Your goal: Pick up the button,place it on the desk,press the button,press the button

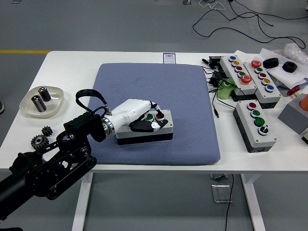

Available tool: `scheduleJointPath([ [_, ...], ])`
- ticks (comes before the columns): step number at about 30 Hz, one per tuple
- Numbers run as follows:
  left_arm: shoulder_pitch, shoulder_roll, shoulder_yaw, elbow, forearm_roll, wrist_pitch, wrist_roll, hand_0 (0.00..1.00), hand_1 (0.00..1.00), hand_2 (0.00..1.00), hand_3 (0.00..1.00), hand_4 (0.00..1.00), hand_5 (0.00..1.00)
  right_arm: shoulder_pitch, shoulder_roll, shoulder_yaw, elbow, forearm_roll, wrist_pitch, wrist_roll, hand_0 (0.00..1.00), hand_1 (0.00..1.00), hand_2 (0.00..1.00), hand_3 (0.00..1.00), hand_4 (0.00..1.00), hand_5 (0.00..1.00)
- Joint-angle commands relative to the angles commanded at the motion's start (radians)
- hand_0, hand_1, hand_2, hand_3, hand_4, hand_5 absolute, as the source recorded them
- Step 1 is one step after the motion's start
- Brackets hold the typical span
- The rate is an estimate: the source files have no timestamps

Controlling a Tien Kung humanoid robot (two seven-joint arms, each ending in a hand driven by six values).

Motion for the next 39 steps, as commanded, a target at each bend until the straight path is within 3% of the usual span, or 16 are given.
scheduleJointPath([
  [3, 0.0, 0.006, -0.009, -0.003, -0.007, 0.01, -0.007, 0.002, 0.002, 0.002, 0.637, 0.678, 0.923, 0.001, 0.0, 0.0, 0.0, -0.002, 0.001, 0.0, 0.67, 0.645, 0.686, 0.63, 0.308, 0.176],
  [7, 0.021, 0.012, -0.054, -0.045, -0.06, 0.131, -0.052, 0.002, 0.002, 0.002, 0.637, 0.678, 0.923, 0.001, 0.0, -0.005, 0.0, 0.006, 0.0, 0.0, 0.67, 0.645, 0.686, 0.63, 0.308, 0.176],
  [9, 0.026, 0.015, -0.082, -0.075, -0.079, 0.171, -0.067, 0.002, 0.002, 0.002, 0.641, 0.679, 0.958, 0.001, 0.0, -0.006, 0.0, 0.008, 0.0, 0.0, 0.67, 0.645, 0.686, 0.63, 0.308, 0.176],
  [13, 0.031, 0.018, -0.13, -0.108, -0.114, 0.2, -0.079, 0.002, 0.002, 0.002, 0.641, 0.679, 0.958, 0.001, -0.001, -0.007, 0.0, 0.009, 0.0, 0.001, 0.67, 0.645, 0.686, 0.63, 0.308, 0.176],
  [17, 0.04, 0.015, -0.179, -0.084, -0.175, 0.244, -0.087, 0.002, 0.002, 0.007, 0.644, 0.679, 0.989, 0.002, 0.0, -0.009, 0.0, 0.01, -0.001, 0.0, 0.67, 0.645, 0.686, 0.63, 0.308, 0.175],
  [20, 0.054, 0.014, -0.209, -0.047, -0.265, 0.312, -0.095, 0.002, 0.002, 0.007, 0.644, 0.679, 0.989, 0.002, 0.001, -0.012, 0.0, 0.015, -0.001, 0.0, 0.67, 0.645, 0.686, 0.63, 0.308, 0.175],
  [21, 0.061, 0.013, -0.221, -0.03, -0.309, 0.338, -0.095, 0.162, 0.287, 0.322, 0.792, 0.673, 0.998, 0.003, 0.001, -0.012, 0.0, 0.016, -0.001, 0.0, 0.67, 0.644, 0.686, 0.63, 0.308, 0.175],
  [22, 0.065, 0.012, -0.228, -0.02, -0.348, 0.343, -0.095, 0.162, 0.287, 0.322, 0.792, 0.673, 0.998, 0.003, 0.002, -0.012, 0.0, 0.017, -0.001, 0.0, 0.67, 0.644, 0.686, 0.63, 0.308, 0.175],
  [26, 0.083, 0.005, -0.268, 0.035, -0.515, 0.315, -0.09, 0.162, 0.287, 0.322, 0.792, 0.673, 0.998, 0.003, 0.003, -0.01, 0.0, 0.016, -0.001, -0.001, 0.67, 0.644, 0.686, 0.63, 0.308, 0.175],
  [27, 0.089, 0.003, -0.274, 0.046, -0.561, 0.309, -0.093, 0.604, 0.703, 0.701, 0.786, 0.675, 0.998, 0.004, 0.003, -0.008, 0.0, 0.014, -0.001, -0.001, 0.67, 0.644, 0.686, 0.63, 0.308, 0.175],
  [32, 0.125, -0.016, -0.321, 0.084, -0.768, 0.278, -0.144, 0.604, 0.703, 0.701, 0.786, 0.675, 0.998, 0.003, 0.003, -0.003, 0.0, 0.008, -0.001, -0.002, 0.67, 0.644, 0.686, 0.63, 0.308, 0.175],
  [33, 0.133, -0.019, -0.333, 0.087, -0.813, 0.268, -0.155, 0.749, 0.807, 0.793, 0.782, 0.677, 0.998, 0.002, 0.004, -0.002, 0.0, 0.007, -0.001, -0.002, 0.67, 0.644, 0.686, 0.63, 0.308, 0.175],
  [34, 0.137, -0.021, -0.34, 0.089, -0.852, 0.26, -0.159, 0.749, 0.807, 0.793, 0.782, 0.677, 0.998, 0.002, 0.004, -0.001, 0.0, 0.006, -0.001, -0.002, 0.67, 0.644, 0.686, 0.63, 0.308, 0.175],
  [36, 0.159, -0.026, -0.372, 0.088, -0.929, 0.194, -0.169, 0.749, 0.807, 0.793, 0.782, 0.677, 0.998, 0.002, 0.003, 0.003, 0.0, 0.002, -0.001, -0.001, 0.67, 0.644, 0.686, 0.63, 0.308, 0.175],
  [39, 0.181, -0.034, -0.407, 0.085, -0.93, 0.137, -0.161, 0.752, 0.811, 0.79, 0.766, 0.678, 0.998, 0.0, 0.003, 0.007, 0.0, -0.003, -0.001, -0.001, 0.67, 0.644, 0.686, 0.63, 0.308, 0.175],
])
